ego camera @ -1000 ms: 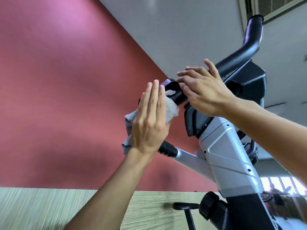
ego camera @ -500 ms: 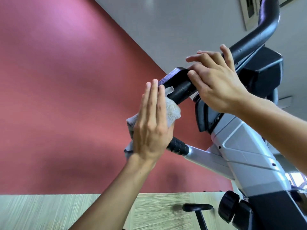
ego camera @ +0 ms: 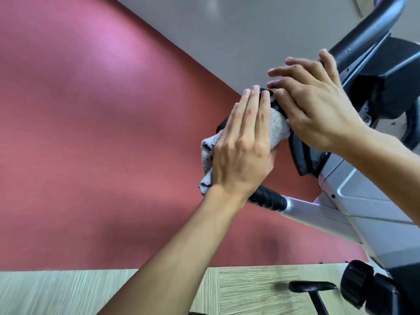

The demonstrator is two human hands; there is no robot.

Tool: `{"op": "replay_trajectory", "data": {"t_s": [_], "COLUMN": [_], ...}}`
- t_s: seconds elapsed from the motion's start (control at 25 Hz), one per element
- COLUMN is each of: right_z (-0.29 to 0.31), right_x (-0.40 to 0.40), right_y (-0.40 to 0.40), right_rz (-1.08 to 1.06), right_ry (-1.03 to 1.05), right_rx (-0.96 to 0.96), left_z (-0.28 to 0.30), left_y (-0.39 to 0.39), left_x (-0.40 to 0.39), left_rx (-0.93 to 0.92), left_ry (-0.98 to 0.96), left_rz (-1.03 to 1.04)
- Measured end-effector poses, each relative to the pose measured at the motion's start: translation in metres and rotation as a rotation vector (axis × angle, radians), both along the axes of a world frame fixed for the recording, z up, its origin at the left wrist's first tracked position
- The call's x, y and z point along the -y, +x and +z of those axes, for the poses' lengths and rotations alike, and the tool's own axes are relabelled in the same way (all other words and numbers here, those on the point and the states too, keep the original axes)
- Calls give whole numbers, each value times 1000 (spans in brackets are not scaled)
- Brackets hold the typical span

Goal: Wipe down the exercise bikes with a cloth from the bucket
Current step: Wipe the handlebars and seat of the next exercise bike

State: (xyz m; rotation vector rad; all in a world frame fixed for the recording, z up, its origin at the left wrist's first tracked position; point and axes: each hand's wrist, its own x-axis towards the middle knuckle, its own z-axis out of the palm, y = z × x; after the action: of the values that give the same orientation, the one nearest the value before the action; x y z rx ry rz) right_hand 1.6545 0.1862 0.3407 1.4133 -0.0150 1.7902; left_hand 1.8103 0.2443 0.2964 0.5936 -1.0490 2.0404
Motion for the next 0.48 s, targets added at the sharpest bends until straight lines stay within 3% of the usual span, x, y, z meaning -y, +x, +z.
{"op": "replay_trajectory", "data": {"t_s": [0.28,0.48], "right_z": [-3,-3], "right_x": [4,9], "right_y": [-10,0], "right_rz": [17,57], "right_ry": [-31,-71], "right_rx": [-54,9], "left_z": [-14,-4], "left_y": [11,0], "left_x": [4,-4], "left_rx": [21,10], "left_ry": [-38,15], "left_rz": [1,-6]}}
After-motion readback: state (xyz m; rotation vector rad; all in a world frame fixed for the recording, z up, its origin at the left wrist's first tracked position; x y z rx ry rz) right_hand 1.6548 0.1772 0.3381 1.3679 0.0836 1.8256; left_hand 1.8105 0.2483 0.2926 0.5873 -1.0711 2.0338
